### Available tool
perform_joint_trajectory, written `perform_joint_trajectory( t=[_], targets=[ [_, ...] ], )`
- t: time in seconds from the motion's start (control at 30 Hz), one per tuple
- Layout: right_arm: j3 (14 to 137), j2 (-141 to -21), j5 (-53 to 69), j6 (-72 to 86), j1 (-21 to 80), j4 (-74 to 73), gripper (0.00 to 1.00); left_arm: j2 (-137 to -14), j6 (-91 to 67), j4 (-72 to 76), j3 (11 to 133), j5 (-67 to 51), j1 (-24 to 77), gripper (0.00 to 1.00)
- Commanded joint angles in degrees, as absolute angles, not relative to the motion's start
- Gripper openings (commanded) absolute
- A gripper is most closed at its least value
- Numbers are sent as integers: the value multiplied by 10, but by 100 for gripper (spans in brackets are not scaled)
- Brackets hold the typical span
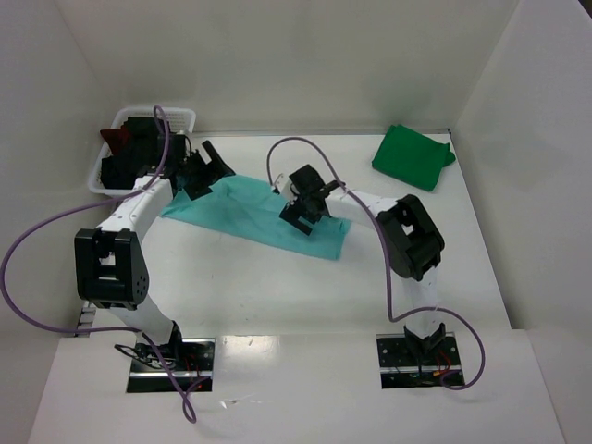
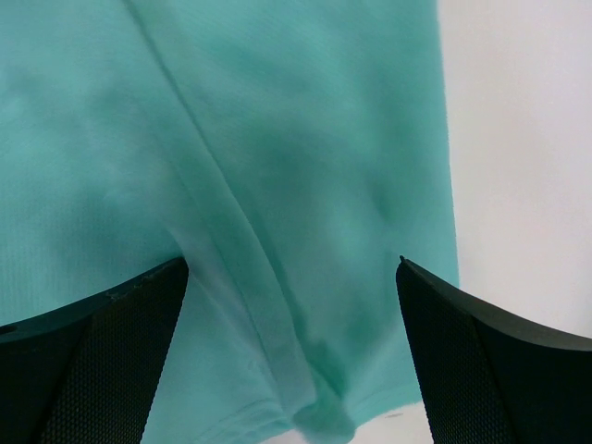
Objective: Fold and stack the t-shirts
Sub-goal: Rotate the tshirt 90 degrees
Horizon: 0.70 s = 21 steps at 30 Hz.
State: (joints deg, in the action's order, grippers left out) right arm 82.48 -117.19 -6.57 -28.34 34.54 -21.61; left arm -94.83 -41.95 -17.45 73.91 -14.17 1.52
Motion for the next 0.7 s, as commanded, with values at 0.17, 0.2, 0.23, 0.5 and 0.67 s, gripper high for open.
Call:
perform_joint_trajectory(
  t=[0.17,0.2,0.23,0.5,0.67],
  targets=[
    [760,-1124,-13,-175,455,-299,99,-942,-417,-208,725,-58,-6,100],
    [760,-1117,2,-163,461,-304,99,-942,-417,-208,718,-48,-6,100],
    [755,-1117,14,-149,461,-304,99,-942,-422,-208,710,-42,-6,100],
    [665,-1028,78,-32,504,-262,99,-991,-434,-208,697,-20,-11,100],
    [595,-994,84,25,517,-232,99,-1018,-439,-202,692,1,-11,100]
  ],
)
